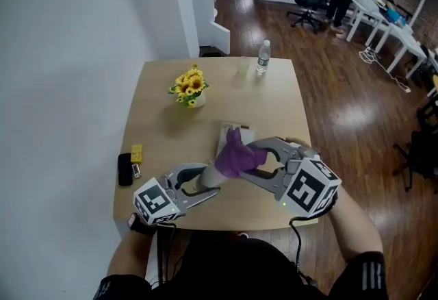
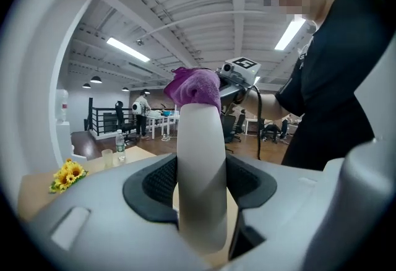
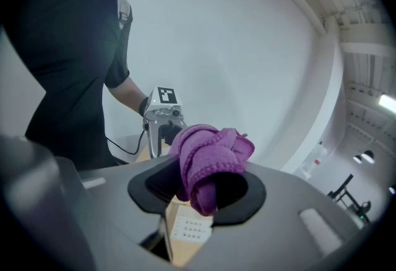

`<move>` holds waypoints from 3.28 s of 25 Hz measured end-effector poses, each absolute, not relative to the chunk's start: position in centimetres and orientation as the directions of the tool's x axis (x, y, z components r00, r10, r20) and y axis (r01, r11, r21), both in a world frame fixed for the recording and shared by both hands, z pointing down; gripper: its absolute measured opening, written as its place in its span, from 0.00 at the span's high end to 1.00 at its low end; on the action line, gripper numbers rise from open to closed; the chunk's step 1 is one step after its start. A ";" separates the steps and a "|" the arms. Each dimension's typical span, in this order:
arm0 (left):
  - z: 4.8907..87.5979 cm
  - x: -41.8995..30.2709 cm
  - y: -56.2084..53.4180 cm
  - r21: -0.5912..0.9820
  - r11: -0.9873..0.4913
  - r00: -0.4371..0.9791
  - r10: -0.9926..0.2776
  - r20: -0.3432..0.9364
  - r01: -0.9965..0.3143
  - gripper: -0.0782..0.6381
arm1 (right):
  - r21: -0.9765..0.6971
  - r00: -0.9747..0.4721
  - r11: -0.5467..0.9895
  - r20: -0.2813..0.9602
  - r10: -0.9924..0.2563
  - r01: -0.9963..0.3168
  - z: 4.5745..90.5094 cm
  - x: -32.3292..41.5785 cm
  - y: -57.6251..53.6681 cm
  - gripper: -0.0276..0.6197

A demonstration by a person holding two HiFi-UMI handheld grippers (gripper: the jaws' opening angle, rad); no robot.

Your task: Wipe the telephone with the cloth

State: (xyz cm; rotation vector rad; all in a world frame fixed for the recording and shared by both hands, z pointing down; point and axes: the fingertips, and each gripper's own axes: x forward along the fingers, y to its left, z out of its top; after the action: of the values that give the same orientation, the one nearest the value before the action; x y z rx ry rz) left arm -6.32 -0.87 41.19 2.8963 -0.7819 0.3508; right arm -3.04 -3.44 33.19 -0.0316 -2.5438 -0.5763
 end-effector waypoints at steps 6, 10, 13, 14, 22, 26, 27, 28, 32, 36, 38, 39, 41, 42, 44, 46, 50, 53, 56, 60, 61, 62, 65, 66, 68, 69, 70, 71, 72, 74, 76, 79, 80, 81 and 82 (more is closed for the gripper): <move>39.6 -5.6 0.5 0.086 -0.895 0.891 -0.418 0.179 -0.437 0.58 | 0.259 -0.902 0.961 0.430 -0.024 0.097 33.2 -3.7 -4.9 0.73; 38.3 -5.6 0.7 0.139 -0.899 0.910 -0.405 0.089 -0.414 0.59 | 0.183 -0.918 0.982 0.396 -0.034 0.043 34.7 -3.6 -5.6 0.74; 36.3 -5.9 0.5 0.223 -0.902 0.919 -0.390 -0.053 -0.369 0.59 | 0.174 -0.902 0.984 0.431 -0.032 0.048 37.6 -3.6 -4.9 0.74; 35.5 -6.0 0.5 0.258 -0.903 0.919 -0.379 -0.106 -0.343 0.59 | 0.163 -0.905 0.986 0.425 -0.034 0.040 37.9 -3.6 -4.6 0.74; 32.0 -6.5 0.6 0.420 -0.903 0.865 -0.282 -0.415 -0.092 0.59 | -0.022 -0.989 0.996 0.124 -0.087 -0.090 31.9 -3.8 -6.6 0.73; 31.6 -6.0 0.4 0.426 -0.903 0.855 -0.263 -0.447 -0.055 0.59 | -0.035 -0.993 0.999 0.114 -0.018 -0.022 32.5 -5.0 -4.4 0.74; 31.6 -5.9 0.4 0.428 -0.902 0.854 -0.263 -0.449 -0.053 0.59 | -0.050 -0.995 0.998 0.102 -0.021 -0.026 32.8 -4.9 -4.2 0.74; 31.7 -5.9 0.4 0.432 -0.900 0.852 -0.265 -0.452 -0.050 0.59 | -0.061 -0.995 0.998 0.094 -0.029 -0.035 33.1 -4.8 -4.1 0.74; 32.1 -5.9 0.4 0.458 -0.888 0.835 -0.281 -0.472 -0.040 0.59 | -0.049 -0.991 0.997 0.119 -0.053 -0.059 34.1 -4.2 -3.6 0.74; 32.0 -6.4 0.2 0.485 -0.874 0.801 -0.305 -0.515 -0.020 0.59 | 0.007 -0.979 0.997 0.188 -0.079 -0.079 35.0 -3.3 -3.4 0.74; 31.6 -7.4 -0.3 0.501 -0.866 0.762 -0.325 -0.559 -0.002 0.59 | 0.056 -0.973 0.993 0.204 -0.112 -0.103 34.6 -2.9 -3.5 0.74; 31.5 -7.8 -0.6 0.507 -0.862 0.747 -0.335 -0.575 0.004 0.59 | 0.070 -0.973 0.990 0.190 -0.133 -0.122 34.0 -2.6 -3.6 0.74; 31.5 -8.0 -1.0 0.515 -0.857 0.740 -0.343 -0.579 0.006 0.59 | 0.082 -0.972 0.981 0.140 -0.186 -0.176 32.1 -2.2 -4.3 0.74; 31.6 -7.8 -1.0 0.518 -0.855 0.744 -0.343 -0.574 0.005 0.59 | 0.091 -0.971 0.975 0.117 -0.211 -0.201 31.1 -2.1 -4.6 0.74; 31.7 -7.5 -1.1 0.526 -0.851 0.745 -0.349 -0.568 0.003 0.59 | 0.121 -0.970 0.969 0.088 -0.225 -0.213 29.6 -2.5 -4.7 0.74; 31.7 -7.4 -1.3 0.535 -0.845 0.735 -0.364 -0.572 -0.002 0.59 | 0.159 -0.974 0.968 0.092 -0.209 -0.193 29.1 -3.3 -3.9 0.74; 32.2 -7.2 -1.8 0.551 -0.834 0.747 -0.382 -0.544 -0.026 0.59 | 0.226 -0.966 0.961 0.165 -0.200 -0.160 30.4 -4.3 -1.8 0.74; 32.4 -7.5 -1.7 0.557 -0.830 0.744 -0.391 -0.542 -0.031 0.59 | 0.239 -0.966 0.964 0.199 -0.165 -0.115 31.3 -4.3 -1.2 0.74; 32.2 -8.2 -1.6 0.558 -0.829 0.724 -0.402 -0.561 -0.029 0.59 | 0.260 -0.954 0.965 0.279 -0.109 -0.034 32.8 -3.8 0.2 0.74; 31.2 -9.2 -2.1 0.543 -0.839 0.694 -0.407 -0.593 -0.028 0.59 | 0.229 -0.939 0.973 0.336 -0.069 0.011 35.5 -3.0 2.0 0.74; 30.9 -9.4 -2.2 0.538 -0.842 0.690 -0.408 -0.598 -0.032 0.59 | 0.215 -0.938 0.977 0.340 -0.071 0.004 36.1 -2.9 2.2 0.74; 30.6 -9.5 -2.2 0.534 -0.845 0.689 -0.409 -0.598 -0.038 0.59 | 0.205 -0.937 0.979 0.339 -0.078 -0.008 36.5 -2.9 2.2 0.74; 30.4 -9.0 -2.2 0.531 -0.846 0.704 -0.409 -0.580 -0.054 0.59 | 0.198 -0.943 0.979 0.314 -0.114 -0.053 36.1 -3.6 1.6 0.74; 30.5 -8.8 -2.2 0.533 -0.844 0.708 -0.410 -0.575 -0.056 0.59 | 0.206 -0.942 0.977 0.312 -0.122 -0.058 35.7 -4.0 1.4 0.74; 30.6 -8.6 -2.2 0.539 -0.840 0.706 -0.418 -0.572 -0.061 0.59 | 0.228 -0.935 0.973 0.334 -0.122 -0.045 35.3 -5.0 1.1 0.74; 30.6 -8.7 -2.3 0.542 -0.838 0.701 -0.424 -0.573 -0.064 0.59 | 0.231 -0.930 0.972 0.351 -0.112 -0.030 35.3 -5.5 1.1 0.74; 30.6 -8.8 -2.3 0.544 -0.836 0.696 -0.430 -0.575 -0.067 0.59 | 0.230 -0.925 0.973 0.366 -0.098 -0.012 35.4 -5.9 1.3 0.74; 30.6 -9.0 -2.4 0.545 -0.835 0.693 -0.435 -0.575 -0.072 0.59 | 0.232 -0.922 0.973 0.380 -0.080 0.011 35.5 -6.2 1.6 0.74; 30.6 -9.2 -2.4 0.545 -0.835 0.693 -0.437 -0.574 -0.075 0.59 | 0.242 -0.917 0.969 0.393 -0.060 0.040 35.6 -6.4 2.1 0.74; 30.6 -9.4 -2.4 0.542 -0.837 0.697 -0.435 -0.571 -0.079 0.59 | 0.286 -0.906 0.952 0.423 -0.022 0.110 36.0 -6.4 3.4 0.74; 30.7 -9.6 -2.2 0.539 -0.838 0.703 -0.434 -0.564 -0.085 0.59 | 0.325 -0.892 0.930 0.453 0.008 0.173 36.6 -6.2 4.6 0.74; 31.1 -9.8 -1.9 0.543 -0.837 0.700 -0.427 -0.573 -0.065 0.59 | 0.322 -0.882 0.920 0.468 0.050 0.223 37.3 -5.8 5.3 0.74; 31.1 -9.9 -1.8 0.546 -0.836 0.692 -0.424 -0.584 -0.051 0.59 | 0.308 -0.884 0.923 0.462 0.067 0.231 37.4 -5.5 5.4 0.74; 31.1 -9.9 -1.7 0.549 -0.835 0.683 -0.423 -0.595 -0.039 0.59 | 0.293 -0.886 0.926 0.456 0.084 0.238 37.4 -5.2 5.4 0.74; 31.0 -10.1 -1.7 0.550 -0.834 0.674 -0.424 -0.605 -0.032 0.59 | 0.278 -0.885 0.928 0.455 0.099 0.247 37.6 -4.9 5.5 0.74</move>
State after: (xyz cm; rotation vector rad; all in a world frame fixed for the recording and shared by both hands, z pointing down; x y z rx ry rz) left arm -10.06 -1.67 30.98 2.3823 -0.3522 -1.0370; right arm -4.90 5.51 37.55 -0.2503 -2.6420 -0.4589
